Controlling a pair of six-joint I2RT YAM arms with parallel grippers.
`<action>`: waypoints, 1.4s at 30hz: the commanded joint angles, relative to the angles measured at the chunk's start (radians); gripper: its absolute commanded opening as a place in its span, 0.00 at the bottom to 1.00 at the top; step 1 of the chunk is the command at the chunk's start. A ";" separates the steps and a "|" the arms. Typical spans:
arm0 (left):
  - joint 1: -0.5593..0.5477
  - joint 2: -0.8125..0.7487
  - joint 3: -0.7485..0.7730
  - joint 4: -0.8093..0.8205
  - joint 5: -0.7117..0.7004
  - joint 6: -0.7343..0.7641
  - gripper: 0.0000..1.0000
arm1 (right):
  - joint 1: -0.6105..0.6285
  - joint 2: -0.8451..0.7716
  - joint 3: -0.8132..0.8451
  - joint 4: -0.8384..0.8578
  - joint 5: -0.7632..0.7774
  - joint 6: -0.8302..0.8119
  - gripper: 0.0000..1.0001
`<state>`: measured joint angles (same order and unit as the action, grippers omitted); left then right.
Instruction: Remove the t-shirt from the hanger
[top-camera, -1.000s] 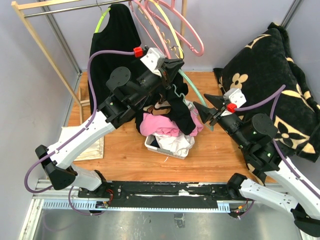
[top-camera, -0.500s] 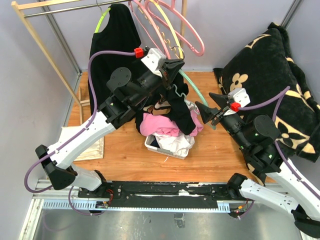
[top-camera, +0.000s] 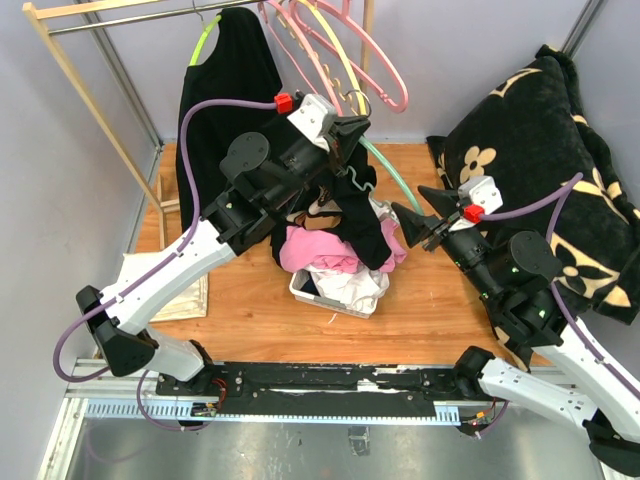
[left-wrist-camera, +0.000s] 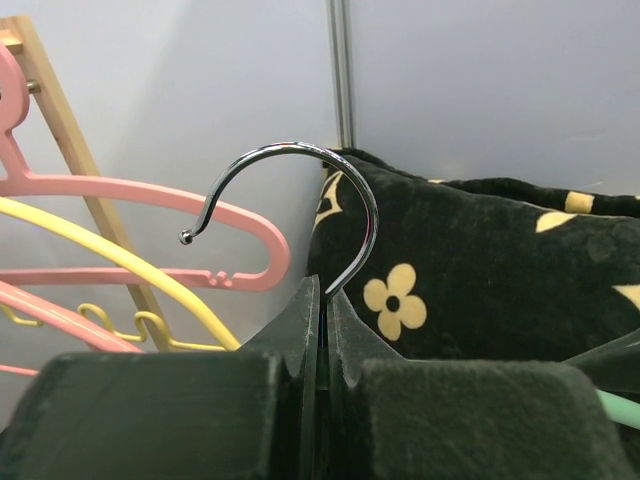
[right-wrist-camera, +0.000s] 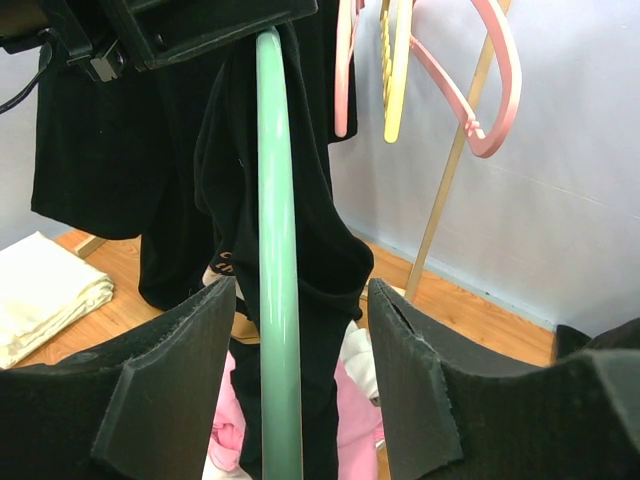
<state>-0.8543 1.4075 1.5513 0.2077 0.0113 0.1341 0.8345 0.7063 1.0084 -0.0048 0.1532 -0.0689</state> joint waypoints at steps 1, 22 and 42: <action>-0.007 -0.001 0.050 0.067 -0.009 0.010 0.01 | -0.005 0.005 0.003 0.034 0.015 0.026 0.56; -0.022 -0.042 0.008 0.109 -0.011 -0.001 0.01 | -0.005 0.002 -0.048 0.086 0.111 0.052 0.44; -0.022 -0.016 0.044 0.064 -0.040 0.005 0.02 | -0.005 -0.090 -0.110 0.142 0.043 0.006 0.01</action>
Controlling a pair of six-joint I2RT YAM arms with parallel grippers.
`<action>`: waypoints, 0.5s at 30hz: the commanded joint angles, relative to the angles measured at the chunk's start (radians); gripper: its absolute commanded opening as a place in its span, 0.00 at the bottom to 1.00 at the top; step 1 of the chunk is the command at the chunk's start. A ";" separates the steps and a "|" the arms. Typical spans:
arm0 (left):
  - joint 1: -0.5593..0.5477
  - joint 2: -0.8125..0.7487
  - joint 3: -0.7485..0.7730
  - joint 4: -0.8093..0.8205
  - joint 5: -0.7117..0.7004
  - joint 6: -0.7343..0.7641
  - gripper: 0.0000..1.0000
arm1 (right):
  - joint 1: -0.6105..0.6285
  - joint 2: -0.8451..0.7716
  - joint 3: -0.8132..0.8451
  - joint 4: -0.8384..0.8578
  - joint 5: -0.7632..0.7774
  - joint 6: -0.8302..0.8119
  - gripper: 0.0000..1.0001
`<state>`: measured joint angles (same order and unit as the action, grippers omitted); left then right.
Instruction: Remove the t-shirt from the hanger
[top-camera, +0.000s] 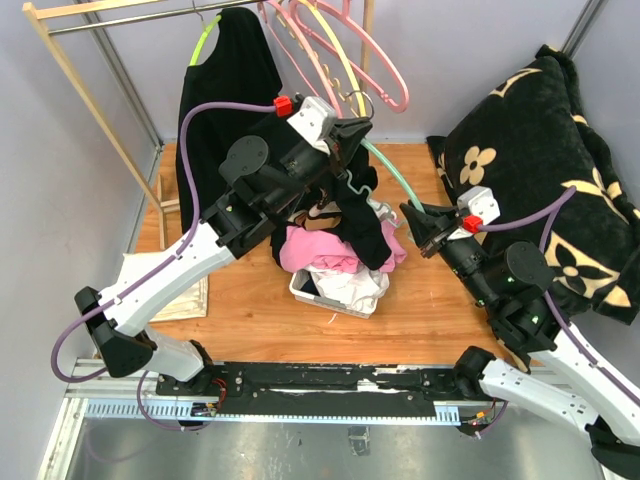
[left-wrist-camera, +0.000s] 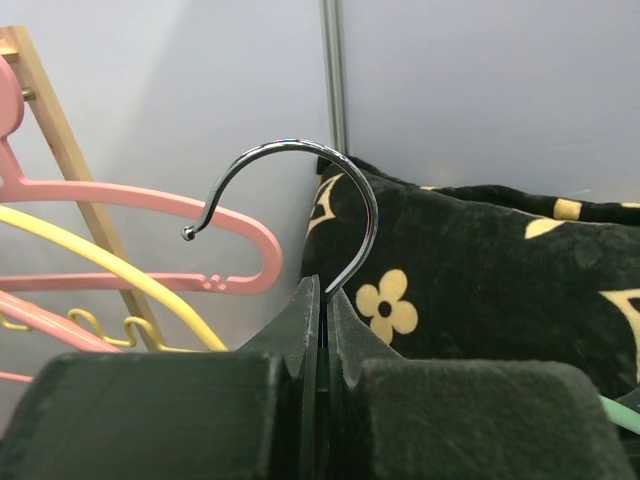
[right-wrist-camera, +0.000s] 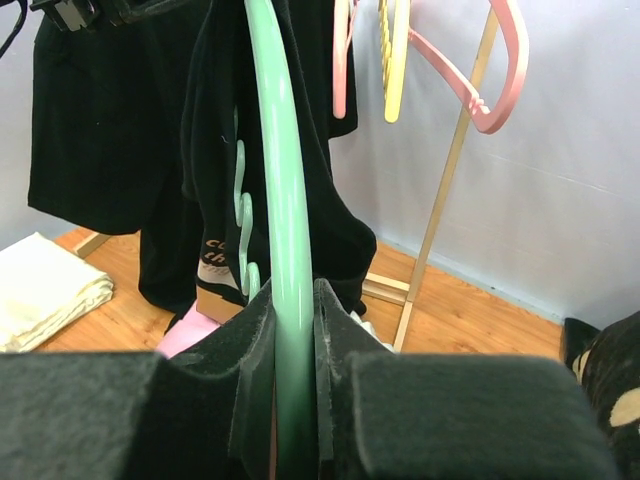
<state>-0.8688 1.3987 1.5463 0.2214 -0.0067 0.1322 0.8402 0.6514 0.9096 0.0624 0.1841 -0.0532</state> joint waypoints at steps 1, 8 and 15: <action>-0.007 -0.003 0.055 0.042 -0.022 0.006 0.05 | -0.011 -0.040 -0.013 0.077 0.009 -0.011 0.01; -0.007 0.005 0.082 -0.051 -0.018 -0.001 0.51 | -0.012 -0.060 -0.008 0.077 0.101 -0.012 0.01; -0.007 -0.111 -0.075 -0.019 -0.020 -0.035 0.61 | -0.011 -0.085 -0.028 0.109 0.164 -0.055 0.01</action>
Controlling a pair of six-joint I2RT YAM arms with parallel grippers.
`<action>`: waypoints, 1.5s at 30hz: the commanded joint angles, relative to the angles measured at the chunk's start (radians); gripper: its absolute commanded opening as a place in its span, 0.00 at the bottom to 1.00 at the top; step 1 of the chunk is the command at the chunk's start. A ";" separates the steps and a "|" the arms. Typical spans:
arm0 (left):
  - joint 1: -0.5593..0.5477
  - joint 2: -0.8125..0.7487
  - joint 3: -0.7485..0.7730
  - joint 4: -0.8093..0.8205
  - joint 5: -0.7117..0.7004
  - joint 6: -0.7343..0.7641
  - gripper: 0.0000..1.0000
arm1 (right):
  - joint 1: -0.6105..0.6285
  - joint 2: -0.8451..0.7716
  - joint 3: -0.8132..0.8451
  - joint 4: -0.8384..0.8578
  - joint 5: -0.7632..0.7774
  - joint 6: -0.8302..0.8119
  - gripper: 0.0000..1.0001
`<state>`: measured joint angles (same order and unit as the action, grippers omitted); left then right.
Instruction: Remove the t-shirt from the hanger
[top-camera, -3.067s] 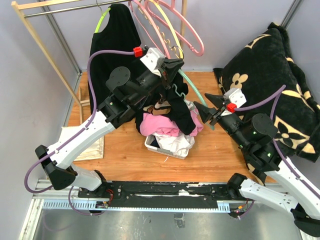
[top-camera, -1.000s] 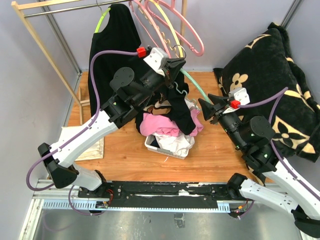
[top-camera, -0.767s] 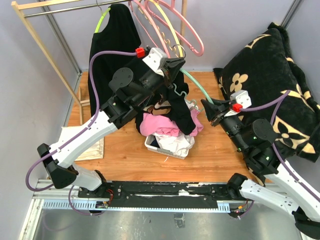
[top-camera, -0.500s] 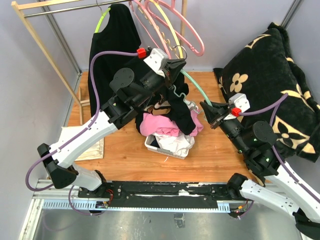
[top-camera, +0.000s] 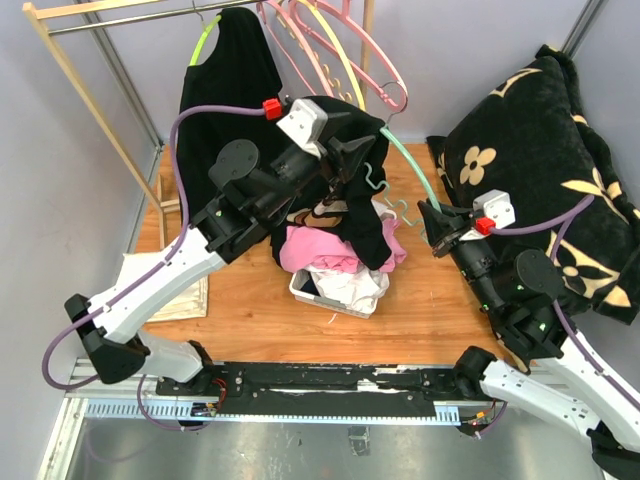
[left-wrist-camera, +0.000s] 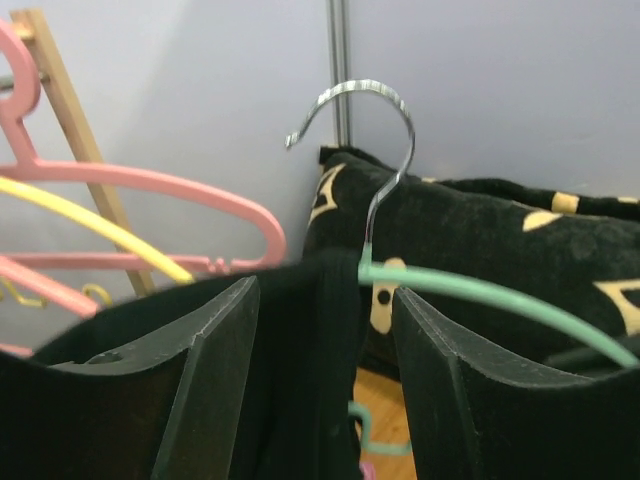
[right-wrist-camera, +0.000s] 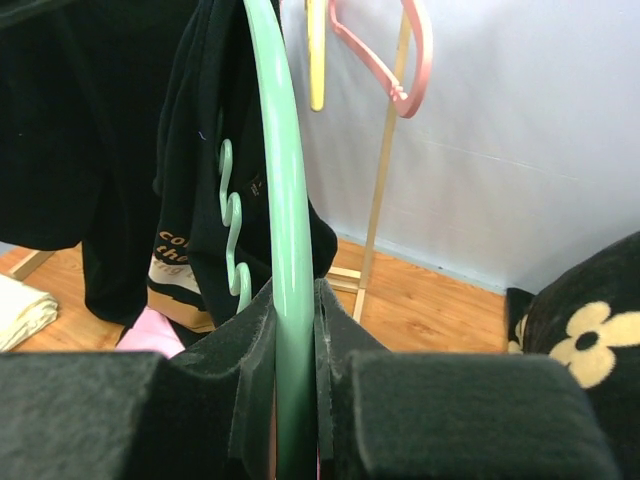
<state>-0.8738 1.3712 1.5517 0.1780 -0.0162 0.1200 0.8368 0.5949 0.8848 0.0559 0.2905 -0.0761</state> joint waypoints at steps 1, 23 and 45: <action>-0.002 -0.099 -0.106 0.034 -0.014 -0.028 0.61 | -0.008 -0.031 -0.004 0.119 0.056 -0.039 0.01; -0.002 0.065 -0.025 0.080 0.010 -0.008 0.58 | -0.007 -0.091 -0.007 0.095 -0.019 -0.056 0.01; -0.001 0.123 0.158 0.058 -0.327 0.084 0.00 | -0.007 -0.296 -0.002 -0.055 0.006 -0.076 0.01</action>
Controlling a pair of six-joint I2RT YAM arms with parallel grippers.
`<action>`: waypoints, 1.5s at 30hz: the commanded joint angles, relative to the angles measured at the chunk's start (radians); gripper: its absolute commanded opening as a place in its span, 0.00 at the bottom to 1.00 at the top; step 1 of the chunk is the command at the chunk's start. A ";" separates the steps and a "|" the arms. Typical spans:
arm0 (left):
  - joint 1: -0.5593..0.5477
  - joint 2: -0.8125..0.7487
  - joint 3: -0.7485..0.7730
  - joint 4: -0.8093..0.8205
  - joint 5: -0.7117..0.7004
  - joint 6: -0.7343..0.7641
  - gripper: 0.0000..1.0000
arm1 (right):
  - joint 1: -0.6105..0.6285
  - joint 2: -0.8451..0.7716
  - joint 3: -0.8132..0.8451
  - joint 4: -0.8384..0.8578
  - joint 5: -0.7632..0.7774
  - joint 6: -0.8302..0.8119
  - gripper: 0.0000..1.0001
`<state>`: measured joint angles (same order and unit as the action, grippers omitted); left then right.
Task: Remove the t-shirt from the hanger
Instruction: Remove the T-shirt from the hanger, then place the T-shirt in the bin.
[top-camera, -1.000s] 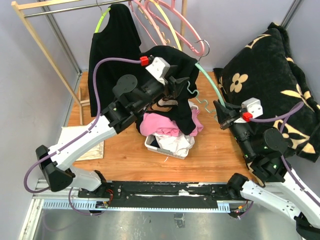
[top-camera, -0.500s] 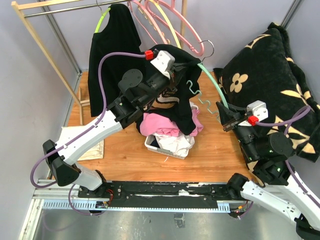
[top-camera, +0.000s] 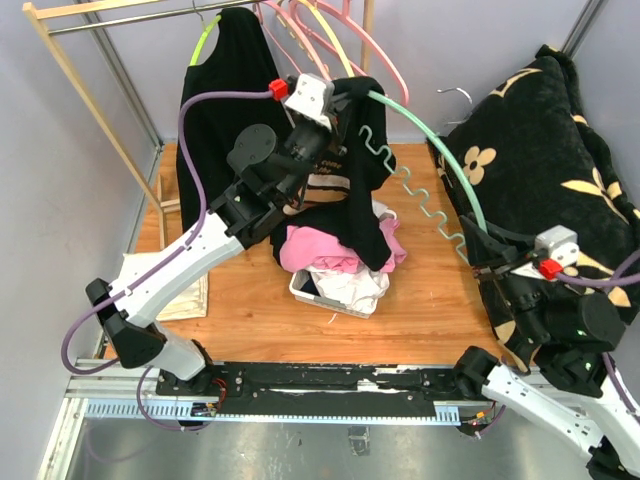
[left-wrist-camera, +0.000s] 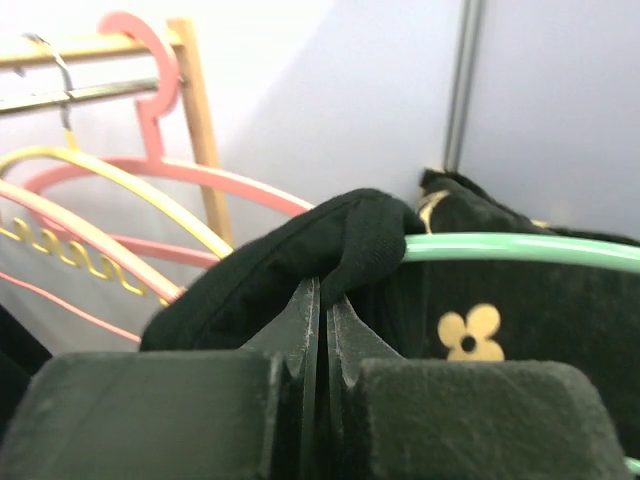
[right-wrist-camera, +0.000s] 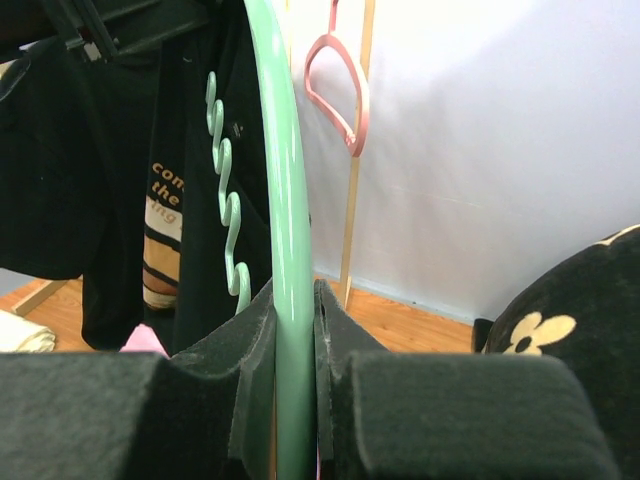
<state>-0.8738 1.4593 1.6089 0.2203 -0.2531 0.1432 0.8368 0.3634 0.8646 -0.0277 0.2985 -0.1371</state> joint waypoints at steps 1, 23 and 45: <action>-0.001 0.049 0.120 0.011 -0.096 0.069 0.00 | -0.007 -0.084 0.020 0.022 -0.002 -0.015 0.01; -0.001 0.315 0.603 -0.153 -0.155 0.210 0.00 | -0.008 -0.304 0.119 -0.149 0.090 -0.025 0.01; -0.001 0.196 0.641 0.045 0.339 -0.032 0.00 | -0.008 -0.242 0.088 -0.097 0.428 -0.104 0.01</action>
<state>-0.8730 1.6985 2.1925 0.1158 -0.0299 0.1860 0.8368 0.1081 0.9600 -0.2028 0.6861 -0.2127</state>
